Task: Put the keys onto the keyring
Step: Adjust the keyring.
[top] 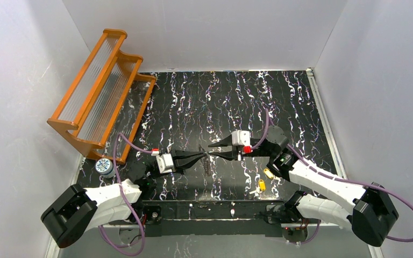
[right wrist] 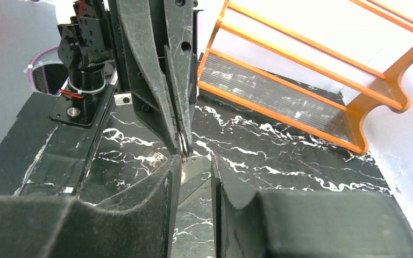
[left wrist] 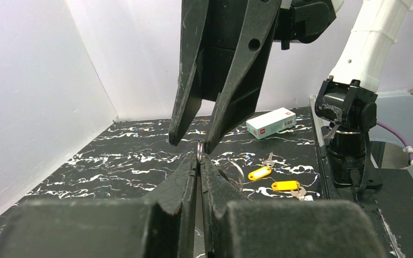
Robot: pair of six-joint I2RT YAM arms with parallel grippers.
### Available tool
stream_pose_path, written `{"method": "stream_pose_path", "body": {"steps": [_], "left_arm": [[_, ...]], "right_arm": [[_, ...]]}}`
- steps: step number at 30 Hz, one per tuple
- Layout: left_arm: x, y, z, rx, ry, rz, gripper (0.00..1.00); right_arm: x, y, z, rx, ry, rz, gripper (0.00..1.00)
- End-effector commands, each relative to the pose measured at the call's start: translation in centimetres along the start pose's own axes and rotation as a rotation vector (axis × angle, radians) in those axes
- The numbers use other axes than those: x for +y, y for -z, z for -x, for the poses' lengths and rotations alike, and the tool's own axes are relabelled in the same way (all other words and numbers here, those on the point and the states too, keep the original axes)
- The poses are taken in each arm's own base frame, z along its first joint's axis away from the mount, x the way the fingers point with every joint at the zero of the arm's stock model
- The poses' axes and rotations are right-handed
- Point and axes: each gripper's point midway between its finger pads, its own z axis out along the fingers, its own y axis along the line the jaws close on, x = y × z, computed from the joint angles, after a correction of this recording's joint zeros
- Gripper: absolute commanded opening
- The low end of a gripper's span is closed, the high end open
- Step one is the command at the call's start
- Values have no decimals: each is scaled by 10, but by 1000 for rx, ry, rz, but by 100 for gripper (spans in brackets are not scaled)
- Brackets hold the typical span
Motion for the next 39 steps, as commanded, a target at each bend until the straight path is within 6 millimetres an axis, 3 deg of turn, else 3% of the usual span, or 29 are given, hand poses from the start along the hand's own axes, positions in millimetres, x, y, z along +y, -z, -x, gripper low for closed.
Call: {"method": "stream_pose_path", "body": {"steps": [1, 6, 13, 18, 23, 27, 28, 31, 33, 35, 39], "left_arm": [[1, -5, 16, -58, -36, -9, 0], [1, -5, 17, -59, -38, -10, 0], [-1, -5, 19, -65, -14, -17, 0], [-3, -5, 18, -62, -9, -26, 0], [-4, -5, 16, -56, -2, -30, 0], [-3, -3, 13, -48, 3, -17, 0], [-1, -2, 12, -44, 6, -6, 1], [5, 1, 7, -17, 3, 34, 29], [9, 2, 2, 24, -4, 53, 41], [12, 2, -5, 75, -14, 61, 46], [18, 3, -30, 245, -14, 60, 48]], "right_arm": [[-10, 2, 32, -75, 100, -29, 35], [-5, 1, 34, -87, 101, 4, 34], [-2, -4, 19, -59, 66, 34, 29], [-1, -8, 16, -46, 42, 59, 21], [-2, -8, 18, -48, 50, 61, 1], [-3, -7, 16, -23, 39, 58, 1], [-3, -7, 13, -5, 30, 59, 1], [-8, -6, 5, 65, -8, 41, 1], [-12, -4, -3, 125, -33, 21, 1], [-13, 0, -15, 195, -55, 11, 1], [-19, 9, -38, 340, -90, -13, 1]]}}
